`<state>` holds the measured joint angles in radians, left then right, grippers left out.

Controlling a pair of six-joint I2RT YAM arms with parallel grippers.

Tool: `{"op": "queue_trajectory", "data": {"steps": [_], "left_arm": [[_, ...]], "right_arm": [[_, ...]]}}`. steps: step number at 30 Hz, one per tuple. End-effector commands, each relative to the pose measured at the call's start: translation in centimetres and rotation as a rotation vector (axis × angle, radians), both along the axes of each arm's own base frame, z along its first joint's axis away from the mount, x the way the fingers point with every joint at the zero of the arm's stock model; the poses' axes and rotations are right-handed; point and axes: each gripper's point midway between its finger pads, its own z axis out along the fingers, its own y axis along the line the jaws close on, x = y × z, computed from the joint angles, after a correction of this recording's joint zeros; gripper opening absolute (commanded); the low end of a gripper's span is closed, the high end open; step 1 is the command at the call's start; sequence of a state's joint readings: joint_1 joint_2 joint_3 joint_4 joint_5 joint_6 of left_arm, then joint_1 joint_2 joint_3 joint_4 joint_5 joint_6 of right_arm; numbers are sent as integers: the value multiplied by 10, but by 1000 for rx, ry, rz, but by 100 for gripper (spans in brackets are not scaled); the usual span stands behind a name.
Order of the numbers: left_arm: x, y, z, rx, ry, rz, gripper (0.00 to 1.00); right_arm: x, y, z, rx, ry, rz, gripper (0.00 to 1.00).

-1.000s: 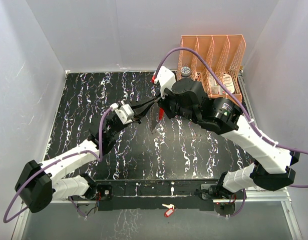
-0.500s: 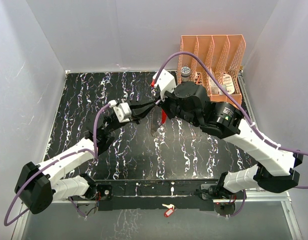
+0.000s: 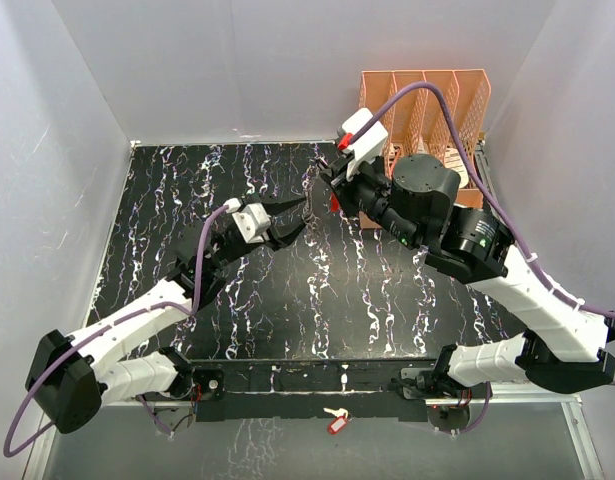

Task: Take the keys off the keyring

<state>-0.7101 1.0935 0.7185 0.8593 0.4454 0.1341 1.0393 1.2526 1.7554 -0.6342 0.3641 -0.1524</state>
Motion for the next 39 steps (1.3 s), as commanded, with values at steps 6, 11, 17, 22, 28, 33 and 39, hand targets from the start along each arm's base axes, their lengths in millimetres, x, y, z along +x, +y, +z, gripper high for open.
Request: {"op": "queue_trajectory", "data": {"steps": [6, 11, 17, 22, 28, 33, 39], "left_arm": [[16, 33, 17, 37, -92, 220, 46], [25, 67, 27, 70, -112, 401, 49], [22, 124, 61, 6, -129, 634, 50], [-8, 123, 91, -150, -194, 514, 45], [-26, 74, 104, -173, -185, 232, 44], [-33, 46, 106, -199, -163, 75, 48], [-37, 45, 109, -235, -175, 48, 45]], "right_arm": [[3, -3, 35, 103, -72, -21, 0], [5, 1, 33, 101, -68, -19, 0], [6, 5, 29, 100, -59, -15, 0], [6, 7, 28, 101, -53, -10, 0], [7, 10, 25, 98, -44, -6, 0], [7, 10, 25, 101, -44, -7, 0], [7, 10, 25, 101, -46, -6, 0]]}}
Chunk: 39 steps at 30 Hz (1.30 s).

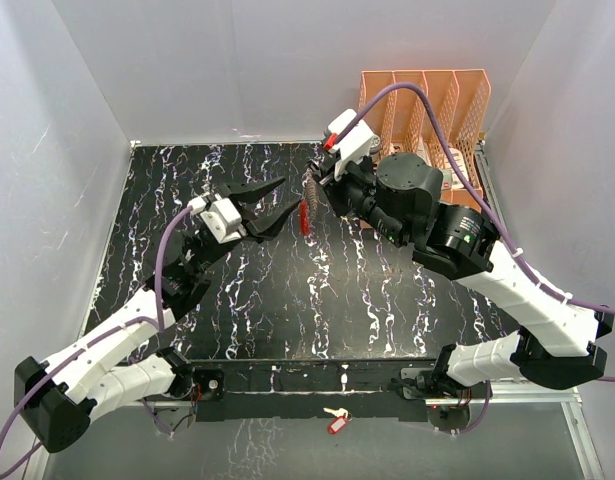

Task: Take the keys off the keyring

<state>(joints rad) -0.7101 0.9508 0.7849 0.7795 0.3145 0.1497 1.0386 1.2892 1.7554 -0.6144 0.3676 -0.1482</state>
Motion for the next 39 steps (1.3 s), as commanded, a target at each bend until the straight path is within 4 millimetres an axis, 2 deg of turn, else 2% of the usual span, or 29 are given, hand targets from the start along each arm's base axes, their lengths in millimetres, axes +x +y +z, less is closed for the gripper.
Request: {"op": "queue_trajectory", "data": {"steps": [1, 6, 13, 39], "left_arm": [[-29, 8, 42, -112, -111, -76, 44], [-33, 14, 47, -149, -125, -75, 39], [-33, 10, 45, -141, -120, -90, 34], [-22, 11, 38, -109, -114, -36, 32]], "right_arm": [[-1, -1, 33, 112, -57, -1, 0], [0, 0, 32, 112, -58, 1, 0], [-1, 1, 34, 115, -60, 7, 0], [-2, 0, 32, 99, -64, 17, 0]]}}
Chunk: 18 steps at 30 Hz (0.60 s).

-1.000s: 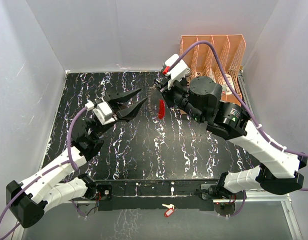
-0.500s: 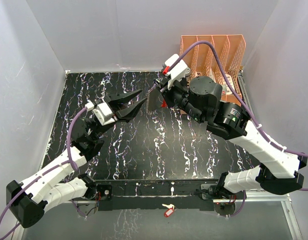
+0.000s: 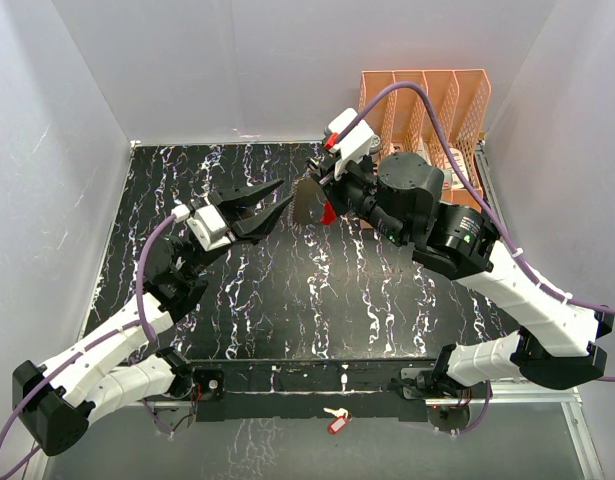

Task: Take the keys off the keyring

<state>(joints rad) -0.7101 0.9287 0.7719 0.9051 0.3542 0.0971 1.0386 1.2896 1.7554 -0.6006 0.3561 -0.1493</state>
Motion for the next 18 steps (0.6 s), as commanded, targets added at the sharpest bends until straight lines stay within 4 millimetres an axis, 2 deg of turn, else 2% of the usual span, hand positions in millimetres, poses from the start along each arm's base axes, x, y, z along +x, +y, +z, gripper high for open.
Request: {"op": "queue_trajectory", "data": {"steps": [1, 7, 18], "left_arm": [[-1, 6, 10, -21, -34, 33, 32], [7, 15, 10, -35, -22, 100, 32], [14, 14, 4, -23, -15, 122, 31]], "right_arm": [[-2, -2, 29, 88, -57, 8, 0], [-5, -3, 34, 97, -64, 20, 0], [-15, -4, 46, 138, -68, 64, 0]]}}
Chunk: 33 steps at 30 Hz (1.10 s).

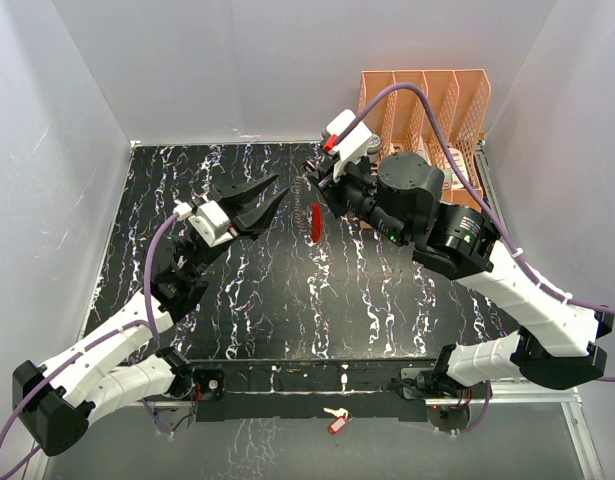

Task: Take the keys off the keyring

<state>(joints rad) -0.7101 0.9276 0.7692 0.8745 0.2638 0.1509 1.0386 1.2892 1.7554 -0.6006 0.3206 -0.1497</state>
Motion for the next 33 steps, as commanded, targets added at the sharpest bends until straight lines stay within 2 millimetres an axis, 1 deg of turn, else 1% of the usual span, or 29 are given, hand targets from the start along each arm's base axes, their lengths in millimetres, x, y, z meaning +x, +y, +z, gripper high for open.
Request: {"op": "queue_trajectory", "data": {"steps": [1, 5, 9, 14, 20, 27, 29, 33], "left_arm": [[-2, 4, 8, -21, -32, 17, 31], [0, 3, 7, -13, -30, 23, 31], [1, 3, 6, -12, -29, 24, 31], [2, 5, 5, -12, -31, 39, 31], [4, 12, 4, -3, -32, 81, 31], [4, 20, 6, 3, -45, 121, 31], [4, 21, 7, 2, -49, 125, 31], [2, 23, 9, -2, -52, 126, 31]], "right_arm": [[-13, -9, 47, 140, -68, 37, 0], [-22, -9, 55, 163, -74, 85, 0], [-39, -8, 65, 186, -78, 170, 0], [-55, -6, 69, 187, -71, 253, 0], [-79, -3, 65, 143, -53, 384, 0], [-111, -2, 48, 69, -22, 552, 0], [-117, -3, 47, 72, -28, 577, 0], [-121, -9, 50, 93, -46, 586, 0]]}}
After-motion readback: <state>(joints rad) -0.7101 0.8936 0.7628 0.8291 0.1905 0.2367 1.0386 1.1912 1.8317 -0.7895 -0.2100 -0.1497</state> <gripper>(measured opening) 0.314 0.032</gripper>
